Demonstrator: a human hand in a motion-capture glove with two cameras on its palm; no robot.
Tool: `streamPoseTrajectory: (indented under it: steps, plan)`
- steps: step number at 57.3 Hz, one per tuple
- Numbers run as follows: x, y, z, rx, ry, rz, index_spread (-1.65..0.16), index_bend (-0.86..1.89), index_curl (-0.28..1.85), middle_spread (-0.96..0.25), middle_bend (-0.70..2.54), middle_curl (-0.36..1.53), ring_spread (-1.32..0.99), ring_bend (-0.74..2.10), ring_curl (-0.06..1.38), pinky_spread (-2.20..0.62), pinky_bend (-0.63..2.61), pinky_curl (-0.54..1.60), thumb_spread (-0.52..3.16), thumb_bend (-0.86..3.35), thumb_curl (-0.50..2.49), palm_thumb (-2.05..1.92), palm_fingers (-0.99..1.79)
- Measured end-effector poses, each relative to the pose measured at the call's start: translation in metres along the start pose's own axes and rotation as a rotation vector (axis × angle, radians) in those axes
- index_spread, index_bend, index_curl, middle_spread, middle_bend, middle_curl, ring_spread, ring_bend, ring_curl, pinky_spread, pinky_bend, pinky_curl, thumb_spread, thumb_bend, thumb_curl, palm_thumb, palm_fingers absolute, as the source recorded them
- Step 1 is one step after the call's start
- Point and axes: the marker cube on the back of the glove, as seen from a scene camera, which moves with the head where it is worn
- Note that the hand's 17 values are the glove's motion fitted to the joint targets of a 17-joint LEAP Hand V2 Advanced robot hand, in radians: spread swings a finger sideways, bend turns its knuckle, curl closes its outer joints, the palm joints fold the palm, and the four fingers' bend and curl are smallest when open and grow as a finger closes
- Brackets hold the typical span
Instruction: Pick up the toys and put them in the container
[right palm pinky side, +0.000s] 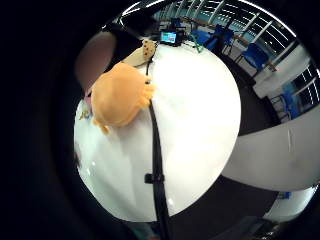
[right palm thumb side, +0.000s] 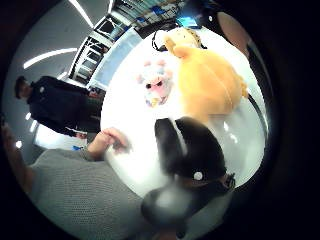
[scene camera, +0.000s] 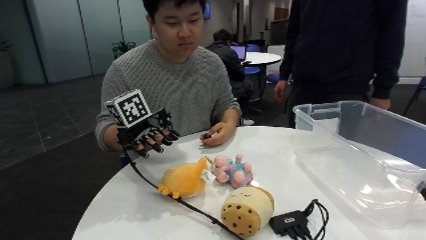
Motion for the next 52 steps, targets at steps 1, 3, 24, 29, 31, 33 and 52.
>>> streamPoseTrajectory:
  steps: [1,3,24,29,31,33,52]
  plan:
    - [0.000,0.000,0.000,-0.001,0.001,0.002,-0.15,0.19,0.03,-0.10,0.10,0.01,-0.08,0.25,0.03,-0.02,0.52,0.08,0.45,0.03,0.00,0.04,0.27]
    - [-0.002,0.000,-0.001,-0.004,0.009,0.013,-0.19,0.19,0.06,-0.13,0.11,0.02,-0.11,0.27,0.05,-0.03,0.58,0.12,0.62,0.04,0.01,0.04,0.25]
    - [-0.015,-0.003,-0.004,0.026,0.117,0.096,-0.34,0.22,0.24,-0.18,0.17,0.15,-0.12,0.22,0.14,-0.04,0.64,0.17,1.34,-0.01,0.10,-0.02,-0.06]
    - [-0.014,-0.001,-0.002,0.010,0.092,0.109,-0.34,0.20,0.26,-0.18,0.16,0.18,-0.12,0.21,0.16,-0.04,0.65,0.18,1.38,-0.01,0.12,-0.02,-0.07]
    - [-0.013,-0.002,-0.002,-0.001,0.079,0.098,-0.34,0.20,0.27,-0.18,0.16,0.18,-0.11,0.21,0.16,-0.04,0.65,0.18,1.39,-0.01,0.13,-0.02,-0.08]
    - [-0.010,-0.005,-0.001,-0.014,0.059,0.072,-0.35,0.19,0.28,-0.18,0.16,0.19,-0.11,0.21,0.17,-0.04,0.65,0.18,1.40,-0.02,0.13,-0.02,-0.08]
    - [0.000,-0.050,0.025,-0.253,-0.019,-0.078,-0.34,0.08,0.25,-0.18,0.11,0.20,-0.13,0.28,0.24,-0.06,1.05,0.29,1.34,-0.01,0.20,0.01,-0.12]
